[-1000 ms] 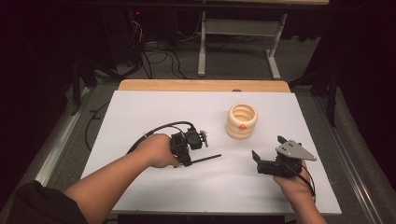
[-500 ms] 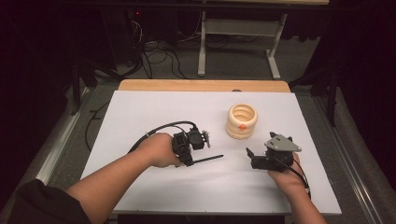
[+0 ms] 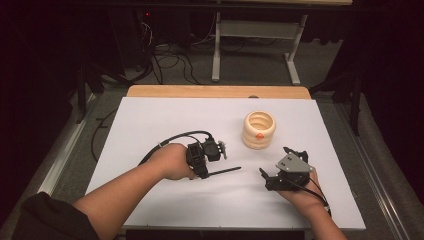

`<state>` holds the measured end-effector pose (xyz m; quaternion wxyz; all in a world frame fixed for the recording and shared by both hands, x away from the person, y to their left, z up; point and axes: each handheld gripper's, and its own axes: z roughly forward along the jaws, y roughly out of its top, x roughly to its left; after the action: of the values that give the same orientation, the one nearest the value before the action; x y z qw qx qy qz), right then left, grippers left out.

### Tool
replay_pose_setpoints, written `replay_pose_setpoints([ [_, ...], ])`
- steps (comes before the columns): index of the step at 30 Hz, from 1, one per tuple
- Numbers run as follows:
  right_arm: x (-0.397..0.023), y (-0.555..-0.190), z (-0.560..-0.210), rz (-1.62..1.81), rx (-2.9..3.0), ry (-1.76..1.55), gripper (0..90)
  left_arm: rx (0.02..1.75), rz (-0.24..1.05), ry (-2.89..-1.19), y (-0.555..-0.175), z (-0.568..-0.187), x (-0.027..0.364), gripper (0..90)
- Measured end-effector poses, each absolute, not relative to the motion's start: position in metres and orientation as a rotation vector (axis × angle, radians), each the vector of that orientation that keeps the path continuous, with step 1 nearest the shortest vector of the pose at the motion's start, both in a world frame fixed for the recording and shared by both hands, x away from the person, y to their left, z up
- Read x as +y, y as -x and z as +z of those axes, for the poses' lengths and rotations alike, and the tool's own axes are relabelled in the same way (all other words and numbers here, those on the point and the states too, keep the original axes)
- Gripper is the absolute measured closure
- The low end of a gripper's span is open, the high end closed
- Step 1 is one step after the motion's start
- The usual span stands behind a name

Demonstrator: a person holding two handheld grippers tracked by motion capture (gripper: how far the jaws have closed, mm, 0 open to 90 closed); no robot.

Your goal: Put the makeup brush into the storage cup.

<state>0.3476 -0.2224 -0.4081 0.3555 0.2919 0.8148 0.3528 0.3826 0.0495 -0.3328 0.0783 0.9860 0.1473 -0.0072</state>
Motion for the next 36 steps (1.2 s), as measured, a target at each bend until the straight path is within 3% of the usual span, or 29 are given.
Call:
replay_pose_setpoints([
  [36,-0.206,-0.339,-0.420,0.636,2.059,-0.506,4.9,0.451,-0.023,-2.950,-0.382,-0.331,0.049,83.6],
])
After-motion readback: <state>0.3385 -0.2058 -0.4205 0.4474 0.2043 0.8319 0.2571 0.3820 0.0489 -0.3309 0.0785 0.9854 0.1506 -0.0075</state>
